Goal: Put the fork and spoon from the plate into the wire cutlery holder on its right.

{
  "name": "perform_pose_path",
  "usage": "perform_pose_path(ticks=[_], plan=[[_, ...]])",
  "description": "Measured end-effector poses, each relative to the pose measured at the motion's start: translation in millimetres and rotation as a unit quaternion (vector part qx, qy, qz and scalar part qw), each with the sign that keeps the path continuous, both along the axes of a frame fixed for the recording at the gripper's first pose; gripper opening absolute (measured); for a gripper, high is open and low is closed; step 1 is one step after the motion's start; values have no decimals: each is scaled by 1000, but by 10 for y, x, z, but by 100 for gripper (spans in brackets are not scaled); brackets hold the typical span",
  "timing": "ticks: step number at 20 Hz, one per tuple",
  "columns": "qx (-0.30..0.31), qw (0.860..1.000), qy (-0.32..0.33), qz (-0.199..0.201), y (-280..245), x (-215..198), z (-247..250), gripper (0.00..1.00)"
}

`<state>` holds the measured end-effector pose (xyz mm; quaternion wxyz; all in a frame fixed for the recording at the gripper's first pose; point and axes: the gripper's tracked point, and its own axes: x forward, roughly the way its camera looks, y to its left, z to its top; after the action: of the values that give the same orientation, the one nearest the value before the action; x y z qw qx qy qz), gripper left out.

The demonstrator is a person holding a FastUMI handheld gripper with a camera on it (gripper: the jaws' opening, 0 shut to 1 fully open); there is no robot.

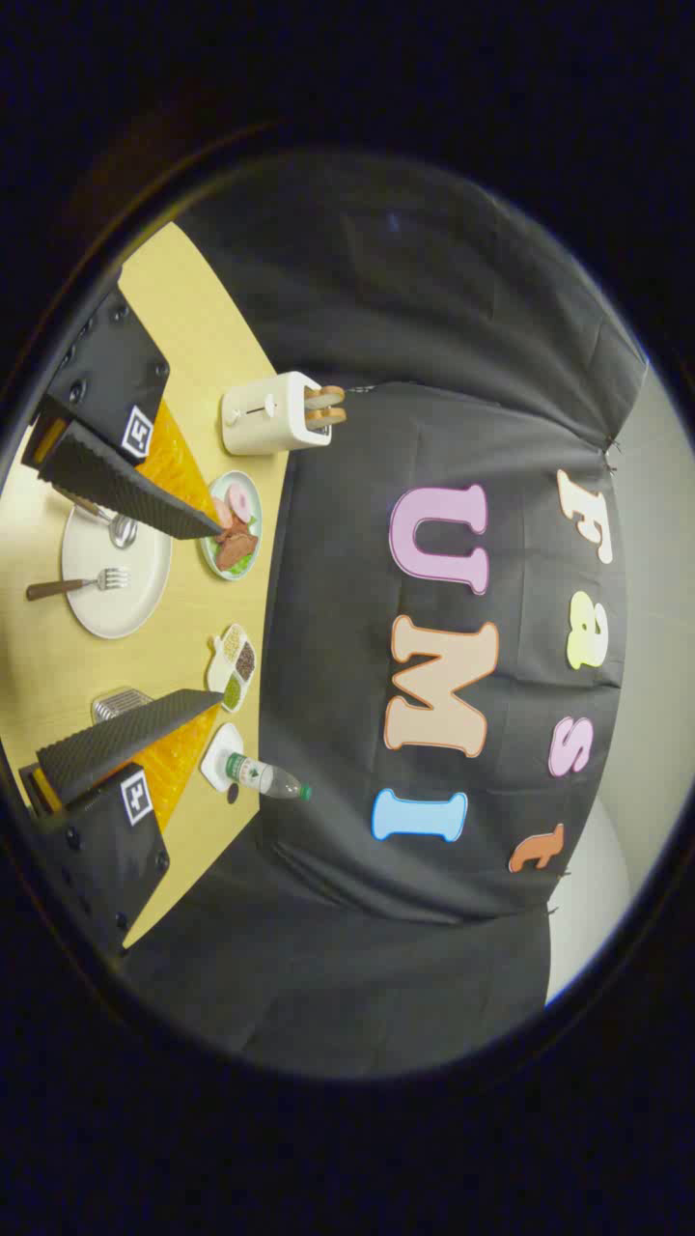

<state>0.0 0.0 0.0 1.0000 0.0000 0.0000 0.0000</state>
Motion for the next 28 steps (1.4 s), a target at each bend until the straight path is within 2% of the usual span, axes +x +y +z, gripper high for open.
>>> perform_pose_path(ticks=[16, 22, 28], plan=[[-17, 1000, 15, 4, -13, -2, -79, 100], [-35, 998, 52, -5, 2, 70, -73, 100], [3, 994, 102, -30, 23, 263, 29, 100]])
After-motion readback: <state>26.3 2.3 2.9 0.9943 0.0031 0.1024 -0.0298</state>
